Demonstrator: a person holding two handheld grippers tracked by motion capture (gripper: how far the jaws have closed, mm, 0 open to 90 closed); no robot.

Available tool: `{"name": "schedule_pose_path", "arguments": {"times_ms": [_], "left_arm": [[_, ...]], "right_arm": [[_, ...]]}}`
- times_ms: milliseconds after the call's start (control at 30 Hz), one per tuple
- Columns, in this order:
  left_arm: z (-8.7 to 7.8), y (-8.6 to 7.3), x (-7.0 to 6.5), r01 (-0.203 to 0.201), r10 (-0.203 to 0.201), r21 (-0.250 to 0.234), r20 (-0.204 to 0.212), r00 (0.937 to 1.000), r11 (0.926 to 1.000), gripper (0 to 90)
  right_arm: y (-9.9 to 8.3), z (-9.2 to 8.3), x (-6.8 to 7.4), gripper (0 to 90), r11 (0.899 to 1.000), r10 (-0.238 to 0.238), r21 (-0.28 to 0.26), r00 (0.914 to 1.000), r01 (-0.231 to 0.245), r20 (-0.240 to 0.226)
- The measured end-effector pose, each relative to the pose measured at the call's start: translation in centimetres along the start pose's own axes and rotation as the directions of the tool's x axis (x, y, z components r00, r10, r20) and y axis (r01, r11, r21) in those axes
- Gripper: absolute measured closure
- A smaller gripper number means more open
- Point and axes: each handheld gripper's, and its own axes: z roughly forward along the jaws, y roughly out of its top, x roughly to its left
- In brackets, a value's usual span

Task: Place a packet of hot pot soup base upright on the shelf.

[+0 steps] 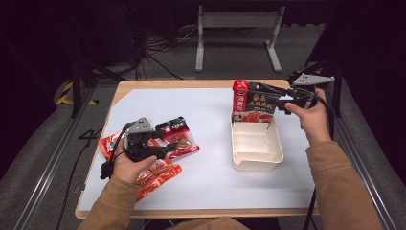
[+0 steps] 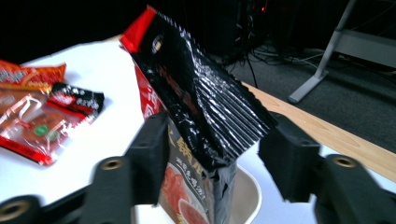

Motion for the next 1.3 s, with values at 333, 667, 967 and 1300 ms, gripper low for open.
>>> {"name": "schedule_pose_path", "arguments": {"times_ms": [333,667,967,1300], "left_arm": [[-1.2,0.3,0.4,-0.025,0.025,-0.032,-0.004,0.9997,0.9992,35.1],[-2.3,0.4,1.2,-0.005,0.004,-0.047,-0.013,0.9999,0.9989,35.1],[-3.1,0.3,1.9,-0.001,0.000,-0.048,-0.040,0.9992,0.9989,30.2],[-4.0,0.0,2.8,0.012,-0.014,-0.034,-0.064,0.9979,0.9994,28.2]], "right_arm": [[-0.6,-3.2,0.9,33.4,1.000,-0.012,-0.007,0.9976,0.013,0.069],[-1.7,-5.8,2.4,32.9,1.000,-0.002,-0.008,0.9989,0.003,0.046],[-2.4,-7.1,4.6,30.4,1.000,0.001,-0.010,0.9999,-0.001,0.016],[-3.7,-7.7,6.0,31.1,0.999,-0.005,-0.042,0.9999,0.006,0.015]]}}
